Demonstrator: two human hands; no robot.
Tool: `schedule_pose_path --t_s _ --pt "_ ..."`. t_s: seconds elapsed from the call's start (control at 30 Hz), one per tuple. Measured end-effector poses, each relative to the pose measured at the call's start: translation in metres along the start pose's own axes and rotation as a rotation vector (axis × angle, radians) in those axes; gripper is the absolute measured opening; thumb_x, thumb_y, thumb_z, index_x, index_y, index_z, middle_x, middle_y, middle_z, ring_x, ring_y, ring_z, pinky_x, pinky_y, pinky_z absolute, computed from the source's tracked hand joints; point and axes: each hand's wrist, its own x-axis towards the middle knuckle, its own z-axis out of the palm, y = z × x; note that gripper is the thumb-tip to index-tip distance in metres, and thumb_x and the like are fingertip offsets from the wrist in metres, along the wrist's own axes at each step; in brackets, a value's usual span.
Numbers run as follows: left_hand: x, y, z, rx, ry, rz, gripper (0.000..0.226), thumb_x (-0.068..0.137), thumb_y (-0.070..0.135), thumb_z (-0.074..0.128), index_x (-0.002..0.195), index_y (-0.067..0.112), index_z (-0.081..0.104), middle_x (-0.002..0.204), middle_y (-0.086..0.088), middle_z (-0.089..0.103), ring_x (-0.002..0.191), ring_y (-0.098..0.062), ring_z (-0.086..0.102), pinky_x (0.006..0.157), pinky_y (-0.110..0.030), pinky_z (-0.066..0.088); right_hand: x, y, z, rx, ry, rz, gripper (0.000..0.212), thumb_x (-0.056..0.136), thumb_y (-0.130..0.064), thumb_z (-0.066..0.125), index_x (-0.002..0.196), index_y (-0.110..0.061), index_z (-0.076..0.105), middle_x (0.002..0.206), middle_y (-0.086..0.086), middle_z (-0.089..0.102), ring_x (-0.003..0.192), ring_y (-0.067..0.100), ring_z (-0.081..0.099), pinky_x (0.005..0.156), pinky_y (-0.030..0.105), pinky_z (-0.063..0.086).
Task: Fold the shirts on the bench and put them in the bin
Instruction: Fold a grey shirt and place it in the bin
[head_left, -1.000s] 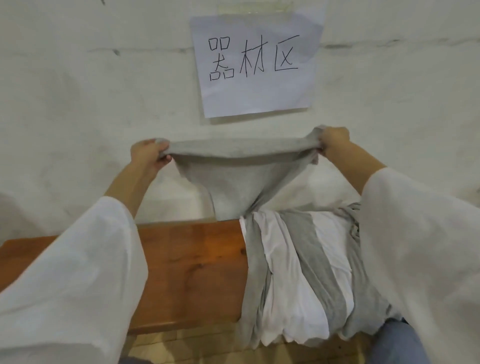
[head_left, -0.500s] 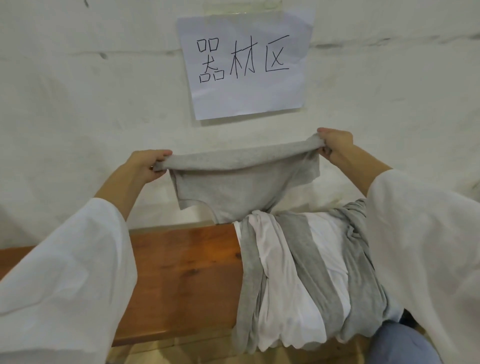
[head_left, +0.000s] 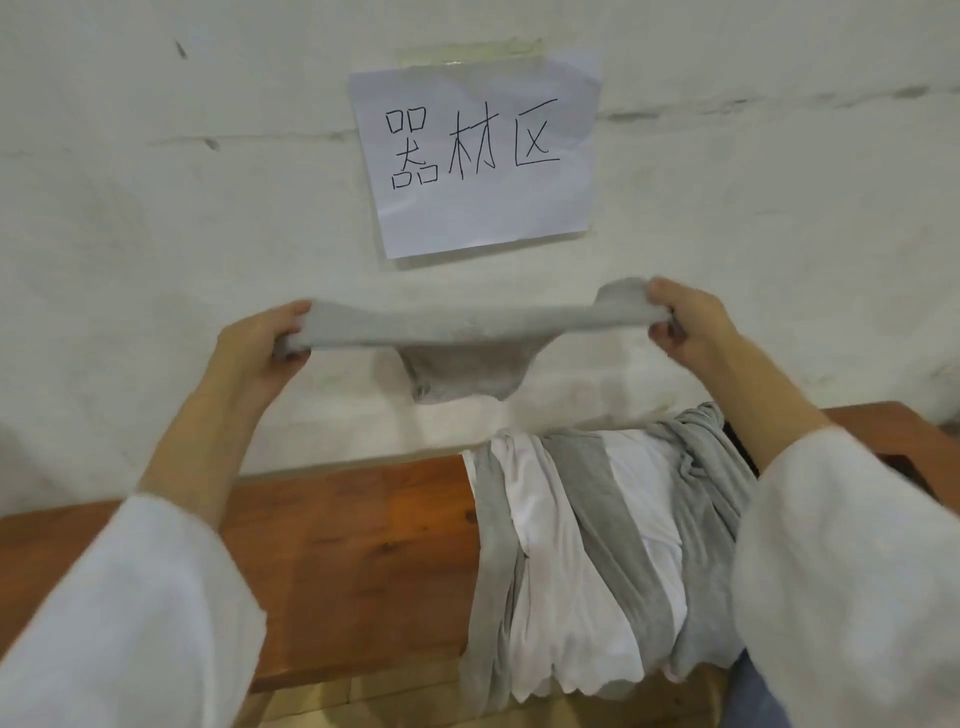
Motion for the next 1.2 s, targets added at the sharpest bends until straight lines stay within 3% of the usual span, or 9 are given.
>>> schedule_pose_path --t_s 0.1,0.23,0.37,0.53,0.7,0.8,0.97,1.07,1.2 --pt "-0.065 -0.054 -0.043 0.183 0.101 -0.017 0.049 0.088 -0.008 0.048 0.057 0.018 0.076 0.053 0.009 0.066 0.045 -0.001 0.058 0.040 -0.011 0.042 -0.055 0.057 -0.059 -0.252 0.030 -0.007 0.025 0.091 -0.005 0.057 0.109 -0.022 0.064 0.085 -0.005 0.063 0.072 0.010 0.053 0.047 0.018 0.043" --pt "-0.143 -0.153 -0.097 0.434 0.315 -0.232 0.013 0.087 0.000 0.061 0.095 0.001 0.072 0.067 -0.007 0.061 0.060 -0.021 0.050 0.048 -0.023 0.040 -0.128 0.157 -0.142 -0.516 0.157 0.112 0.040 0.092 -0.004 0.056 0.130 -0.017 0.057 0.132 0.003 0.054 0.109 0.024 0.055 0.085 0.040 0.051" --pt "-0.166 -0.219 -0.116 0.614 0.287 -0.305 0.007 0.085 -0.003 0.064 0.087 0.003 0.069 0.083 -0.010 0.063 0.077 -0.028 0.057 0.049 -0.013 0.046 -0.143 0.207 -0.171 -0.755 0.119 0.080 0.036 0.092 -0.004 0.058 0.127 -0.008 0.057 0.138 0.008 0.050 0.127 0.027 0.044 0.103 0.037 0.039" --pt "-0.144 -0.224 -0.116 1.211 0.227 -0.112 0.021 0.085 0.016 0.065 0.104 0.019 0.056 0.115 -0.011 0.047 0.104 -0.032 0.051 0.081 -0.037 0.046 -0.119 0.202 -0.162 -1.024 0.135 -0.108 0.040 0.088 -0.011 0.061 0.127 -0.011 0.055 0.123 0.013 0.054 0.107 0.028 0.055 0.091 0.039 0.046" --pt "-0.069 -0.227 -0.102 1.260 0.154 -0.032 0.049 0.093 0.033 0.053 0.135 0.008 0.047 0.131 -0.015 0.049 0.119 -0.033 0.048 0.097 -0.046 0.044 -0.065 0.169 -0.117 -0.979 0.090 -0.018 0.036 0.095 -0.021 0.052 0.116 0.009 0.054 0.104 0.025 0.059 0.099 0.038 0.057 0.082 0.040 0.046" --pt "-0.032 -0.228 -0.094 1.318 0.141 -0.005 0.047 0.091 0.036 0.054 0.127 0.007 0.052 0.122 -0.014 0.057 0.111 -0.035 0.053 0.090 -0.045 0.048 -0.027 0.160 -0.098 -1.028 0.104 0.059 0.024 0.096 -0.017 0.048 0.078 -0.003 0.055 0.076 0.018 0.056 0.069 0.027 0.052 0.077 0.040 0.045" --pt "-0.014 -0.232 -0.085 1.291 0.183 -0.014 0.017 0.085 0.031 0.066 0.097 0.021 0.060 0.103 -0.003 0.065 0.099 -0.028 0.059 0.087 -0.041 0.047 0.004 0.172 -0.097 -1.207 0.086 0.128 0.032 0.097 -0.021 0.051 0.117 0.002 0.058 0.118 0.025 0.058 0.113 0.037 0.053 0.098 0.043 0.039" --pt "-0.018 -0.220 -0.086 1.099 0.176 -0.001 0.012 0.088 0.018 0.064 0.091 0.011 0.055 0.092 -0.008 0.059 0.088 -0.030 0.057 0.075 -0.040 0.046 0.001 0.178 -0.098 -1.109 0.189 -0.092 0.018 0.093 -0.016 0.054 0.079 -0.006 0.054 0.073 0.010 0.054 0.074 0.028 0.053 0.077 0.046 0.048" --pt "-0.064 -0.181 -0.083 0.854 0.055 0.110 0.011 0.090 0.006 0.061 0.089 0.002 0.051 0.082 -0.015 0.059 0.074 -0.025 0.054 0.063 -0.034 0.039 -0.055 0.172 -0.105 -0.761 0.327 -0.384 0.011 0.100 -0.027 0.045 0.101 -0.016 0.042 0.075 -0.001 0.049 0.066 0.012 0.047 0.060 0.030 0.038"
